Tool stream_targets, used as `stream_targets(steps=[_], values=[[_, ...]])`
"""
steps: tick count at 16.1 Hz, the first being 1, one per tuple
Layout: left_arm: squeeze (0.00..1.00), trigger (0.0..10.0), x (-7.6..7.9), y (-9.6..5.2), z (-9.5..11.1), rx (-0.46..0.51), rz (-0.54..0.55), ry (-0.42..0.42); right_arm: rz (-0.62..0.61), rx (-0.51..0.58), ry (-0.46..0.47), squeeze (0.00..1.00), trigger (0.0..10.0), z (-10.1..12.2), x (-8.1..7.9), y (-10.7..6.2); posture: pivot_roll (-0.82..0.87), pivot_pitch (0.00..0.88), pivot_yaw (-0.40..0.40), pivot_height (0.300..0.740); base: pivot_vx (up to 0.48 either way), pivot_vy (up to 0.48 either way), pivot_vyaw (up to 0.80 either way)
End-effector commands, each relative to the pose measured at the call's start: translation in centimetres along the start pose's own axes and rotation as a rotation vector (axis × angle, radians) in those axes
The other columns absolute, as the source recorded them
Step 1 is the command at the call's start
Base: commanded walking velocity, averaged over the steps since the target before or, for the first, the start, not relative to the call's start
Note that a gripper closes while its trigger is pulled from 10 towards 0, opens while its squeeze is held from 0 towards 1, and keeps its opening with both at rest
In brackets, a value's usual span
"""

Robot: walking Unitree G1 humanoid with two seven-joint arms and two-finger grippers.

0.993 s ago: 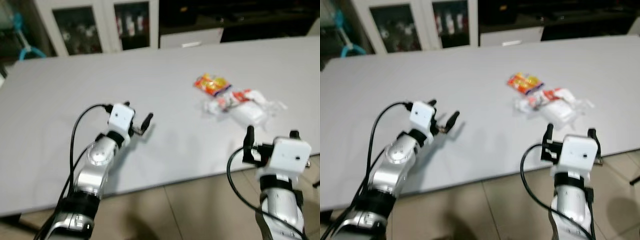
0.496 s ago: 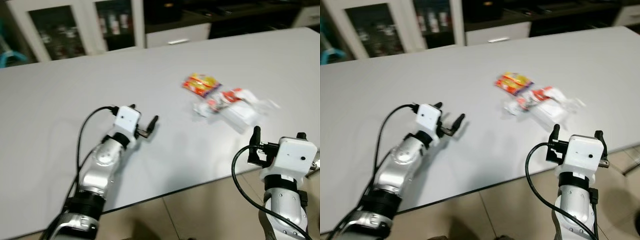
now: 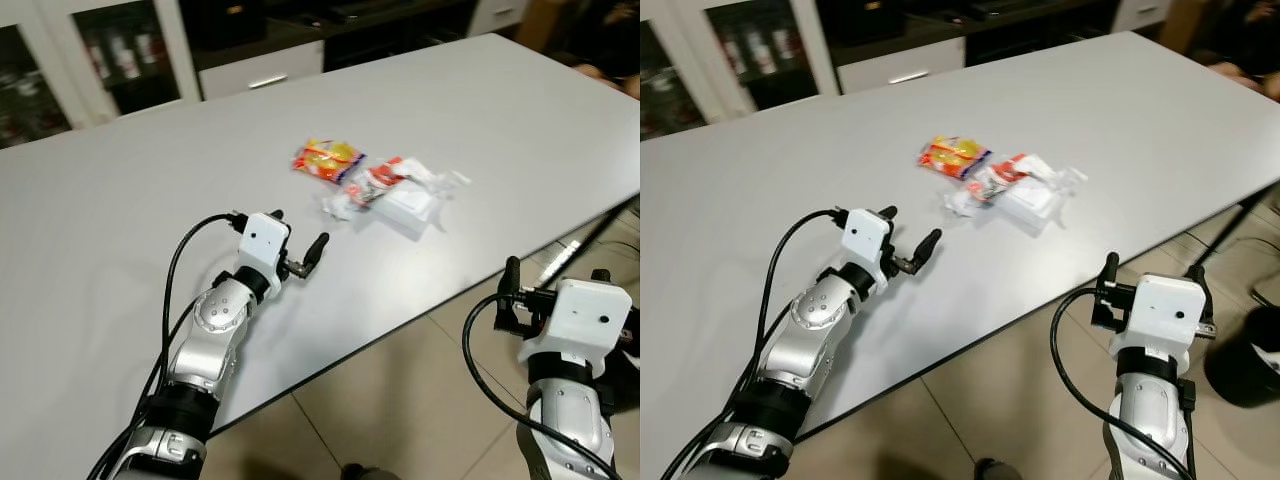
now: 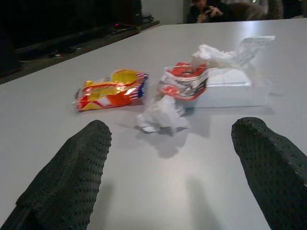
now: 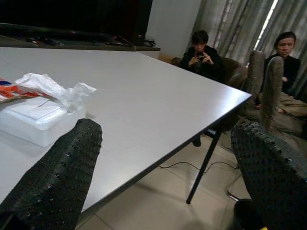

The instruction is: Picking trash to rubbish bin

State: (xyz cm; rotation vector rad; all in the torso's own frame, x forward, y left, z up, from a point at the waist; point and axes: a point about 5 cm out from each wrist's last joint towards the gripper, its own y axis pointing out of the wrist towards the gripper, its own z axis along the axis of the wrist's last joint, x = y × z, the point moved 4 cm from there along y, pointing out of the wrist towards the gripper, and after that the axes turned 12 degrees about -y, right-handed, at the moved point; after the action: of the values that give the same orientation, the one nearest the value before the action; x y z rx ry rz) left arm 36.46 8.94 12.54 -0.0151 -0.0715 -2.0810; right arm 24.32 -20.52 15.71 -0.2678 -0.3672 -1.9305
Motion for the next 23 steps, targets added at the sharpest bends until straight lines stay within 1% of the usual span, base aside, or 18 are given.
stream_targets(steps=[1, 8, 15, 16, 17, 23], values=[[0.00, 10.0, 0.28, 0.18, 0.50, 0.009, -0.023, -0.005, -0.010, 0.009, -0.012, 0.00, 10.0, 0.27, 0.37, -0.06, 0.08, 0.092, 0.005, 0.740, 0.000, 0.000, 0.00], [0.00, 10.0, 0.65, 0.03, 0.33, 0.002, -0.056, -0.006, 0.002, 0.017, -0.012, 0.00, 10.0, 0.43, -0.02, -0.07, 0.08, 0.089, 0.009, 0.740, 0.351, 0.000, 0.00], [0.00, 10.0, 0.72, -0.07, 0.16, -0.004, -0.062, 0.010, 0.008, 0.016, -0.019, 0.00, 10.0, 0.34, -0.21, -0.10, 0.08, 0.090, 0.007, 0.740, 0.444, 0.000, 0.00], [0.00, 10.0, 0.65, -0.10, 0.07, -0.008, -0.054, 0.009, 0.009, 0.015, -0.020, 0.00, 10.0, 0.33, -0.24, -0.12, 0.08, 0.090, 0.007, 0.740, 0.345, -0.330, 0.00], [0.00, 10.0, 0.65, -0.19, -0.09, -0.008, -0.049, -0.017, 0.009, 0.013, -0.022, 0.00, 10.0, 0.27, -0.26, -0.18, 0.08, 0.090, 0.007, 0.740, 0.000, 0.000, 0.00], [0.00, 10.0, 0.61, -0.33, -0.47, -0.026, -0.047, -0.008, 0.011, 0.011, -0.019, 0.00, 10.0, 0.25, -0.46, -0.22, 0.08, 0.096, 0.009, 0.740, 0.000, 0.000, 0.00]])
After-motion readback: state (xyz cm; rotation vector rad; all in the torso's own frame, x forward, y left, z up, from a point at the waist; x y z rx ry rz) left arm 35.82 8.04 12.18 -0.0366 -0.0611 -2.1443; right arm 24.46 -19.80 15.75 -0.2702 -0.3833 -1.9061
